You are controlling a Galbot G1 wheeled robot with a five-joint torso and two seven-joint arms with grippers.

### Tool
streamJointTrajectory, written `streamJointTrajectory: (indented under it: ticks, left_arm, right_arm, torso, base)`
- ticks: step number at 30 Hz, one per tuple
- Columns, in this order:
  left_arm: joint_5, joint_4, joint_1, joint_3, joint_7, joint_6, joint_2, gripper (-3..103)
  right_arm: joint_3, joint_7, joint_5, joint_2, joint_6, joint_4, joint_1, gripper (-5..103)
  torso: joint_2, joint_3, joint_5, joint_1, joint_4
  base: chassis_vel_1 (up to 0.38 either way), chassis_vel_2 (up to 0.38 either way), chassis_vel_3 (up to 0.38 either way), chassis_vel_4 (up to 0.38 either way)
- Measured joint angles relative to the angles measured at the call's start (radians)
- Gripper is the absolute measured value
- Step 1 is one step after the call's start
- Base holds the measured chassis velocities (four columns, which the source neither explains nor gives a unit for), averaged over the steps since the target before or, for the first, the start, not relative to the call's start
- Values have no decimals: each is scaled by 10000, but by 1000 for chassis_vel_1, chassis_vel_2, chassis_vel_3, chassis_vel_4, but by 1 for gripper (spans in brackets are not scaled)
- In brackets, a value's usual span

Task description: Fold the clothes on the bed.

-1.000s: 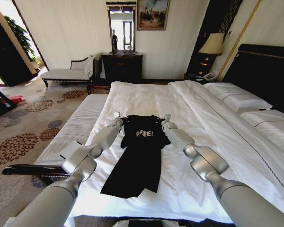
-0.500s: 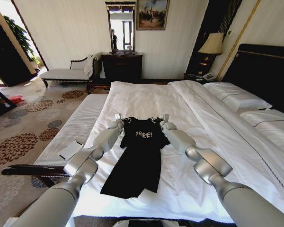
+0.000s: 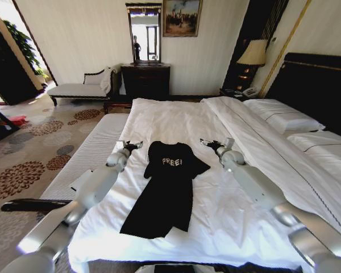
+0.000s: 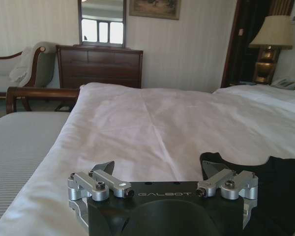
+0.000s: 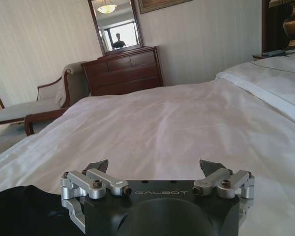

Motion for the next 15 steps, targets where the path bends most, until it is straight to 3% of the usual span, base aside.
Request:
streamJointTrajectory:
  ticks: [7,8,14,15]
  left_arm:
    - [20,-2383,2337,-1429,-189,-37,1350,100]
    - [20,-2383,2337,-1429,-189,-37,1350,100]
    - [775,-4740,5324,-3120,52,-201,2216,100]
    - [775,-4740,5324,-3120,52,-201,2216,100]
  right_arm:
    - [2436,93,590,-878,-322,2453,-2909,100]
    - [2436,93,590,-878,-322,2453,-2909,100]
    - [4613,92,594,-877,-405,4169,-5667,100]
    - [4613,92,594,-877,-405,4169,-5667,100]
  torso:
    - [0,1,8,-1,-12]
    - [0,1,8,-1,-12]
    - [2,0,1,-1,-4]
    - [2,0,1,-1,-4]
  base:
    - [0,0,0,0]
    - [0,0,0,0]
    - [0,0,0,0]
    - [0,0,0,0]
